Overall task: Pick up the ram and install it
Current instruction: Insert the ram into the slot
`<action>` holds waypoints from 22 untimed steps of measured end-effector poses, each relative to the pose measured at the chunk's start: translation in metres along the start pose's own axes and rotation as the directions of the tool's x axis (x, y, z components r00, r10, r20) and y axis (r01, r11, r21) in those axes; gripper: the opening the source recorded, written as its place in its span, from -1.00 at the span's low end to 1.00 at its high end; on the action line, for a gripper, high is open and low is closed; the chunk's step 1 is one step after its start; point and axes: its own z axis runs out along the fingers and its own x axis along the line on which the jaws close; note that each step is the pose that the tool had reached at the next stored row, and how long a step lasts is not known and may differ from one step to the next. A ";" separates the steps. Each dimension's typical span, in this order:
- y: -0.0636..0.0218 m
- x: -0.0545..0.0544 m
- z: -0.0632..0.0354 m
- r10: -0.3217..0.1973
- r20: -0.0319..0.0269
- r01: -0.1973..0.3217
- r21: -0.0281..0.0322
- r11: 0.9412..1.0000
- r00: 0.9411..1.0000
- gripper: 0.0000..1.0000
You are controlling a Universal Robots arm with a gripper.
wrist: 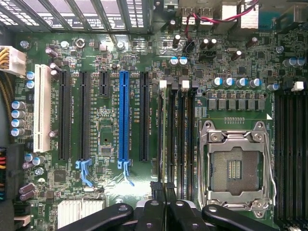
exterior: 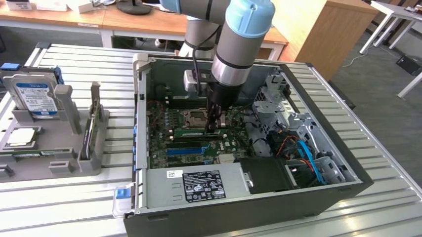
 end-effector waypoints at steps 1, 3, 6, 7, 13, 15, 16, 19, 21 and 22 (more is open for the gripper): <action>0.0000 0.000 0.0000 0.000 0.000 0.000 0.000 1.000 1.000 -0.76; 0.0000 0.000 0.0001 0.000 0.000 0.000 0.000 1.000 1.000 -0.76; -0.0003 0.000 0.0002 0.000 0.000 0.000 0.000 1.000 1.000 -0.76; -0.0003 0.000 0.0006 0.000 0.000 0.000 0.000 1.000 1.000 -0.76; -0.0003 0.000 0.0008 0.000 0.000 0.000 0.000 1.000 1.000 -0.76; -0.0003 0.000 0.0008 0.000 0.000 0.000 0.000 1.000 1.000 -0.76; -0.0003 0.000 0.0009 0.000 0.000 0.000 0.000 1.000 1.000 -0.76; -0.0004 0.000 0.0011 0.000 0.000 0.000 0.000 1.000 1.000 -0.76; -0.0004 0.000 0.0011 0.000 0.000 0.000 0.000 1.000 1.000 -0.76; -0.0003 0.000 0.0010 0.000 0.000 0.000 0.000 1.000 1.000 -0.76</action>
